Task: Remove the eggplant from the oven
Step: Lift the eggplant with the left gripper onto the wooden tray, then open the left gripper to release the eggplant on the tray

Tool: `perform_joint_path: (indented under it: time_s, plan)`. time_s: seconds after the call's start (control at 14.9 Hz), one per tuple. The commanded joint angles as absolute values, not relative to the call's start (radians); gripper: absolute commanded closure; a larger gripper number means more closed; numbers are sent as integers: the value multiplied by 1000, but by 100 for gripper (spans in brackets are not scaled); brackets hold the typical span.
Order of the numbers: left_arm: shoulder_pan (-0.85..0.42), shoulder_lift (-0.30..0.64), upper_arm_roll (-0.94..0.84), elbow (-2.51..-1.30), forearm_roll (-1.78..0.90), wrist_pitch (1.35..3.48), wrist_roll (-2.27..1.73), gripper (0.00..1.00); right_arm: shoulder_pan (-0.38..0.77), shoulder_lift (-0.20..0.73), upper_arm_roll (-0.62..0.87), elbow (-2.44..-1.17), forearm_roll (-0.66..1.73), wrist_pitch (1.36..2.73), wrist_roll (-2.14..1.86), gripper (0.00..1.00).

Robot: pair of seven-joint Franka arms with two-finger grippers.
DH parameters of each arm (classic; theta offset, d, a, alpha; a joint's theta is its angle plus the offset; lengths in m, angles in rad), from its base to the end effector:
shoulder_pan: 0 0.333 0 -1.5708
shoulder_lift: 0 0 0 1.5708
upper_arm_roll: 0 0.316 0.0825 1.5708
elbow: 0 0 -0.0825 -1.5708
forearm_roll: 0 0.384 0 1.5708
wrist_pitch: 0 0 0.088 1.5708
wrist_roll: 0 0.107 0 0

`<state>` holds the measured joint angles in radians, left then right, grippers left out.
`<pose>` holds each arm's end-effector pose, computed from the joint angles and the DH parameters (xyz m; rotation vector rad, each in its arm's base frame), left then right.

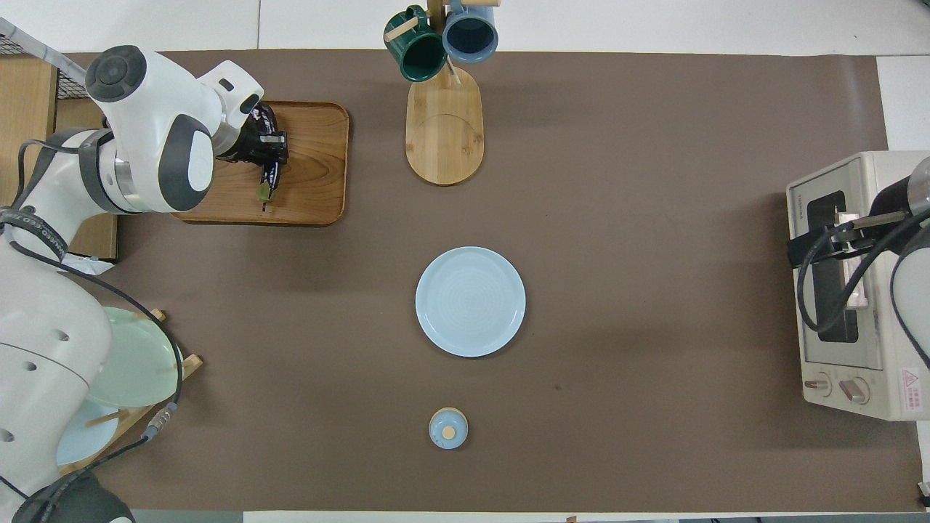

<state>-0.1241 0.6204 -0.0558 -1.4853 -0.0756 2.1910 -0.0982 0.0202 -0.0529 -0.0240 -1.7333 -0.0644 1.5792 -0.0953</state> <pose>0.7093 -0.1246 0.3190 3.0331 -0.0434 0.1090 0.5331 -0.0092 0.5778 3.0760 0.1468 -0.1606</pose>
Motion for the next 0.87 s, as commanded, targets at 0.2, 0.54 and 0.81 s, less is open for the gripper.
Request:
perform_joint_path:
  time_s: [0.2,0.54,0.81]
  plan:
    - [-106,402,-41,-1511,-83,2008,-95,0,23,-92,-43,-1753,-48,1601,-66,0]
    - [-107,181,-20,-1517,-6,1757,-112,0,17,-92,-49,-1755,-48,1597,-77,0]
    - [-109,69,-21,-1538,-3,1580,-113,0,20,-87,-49,-1752,-48,1600,-80,0]
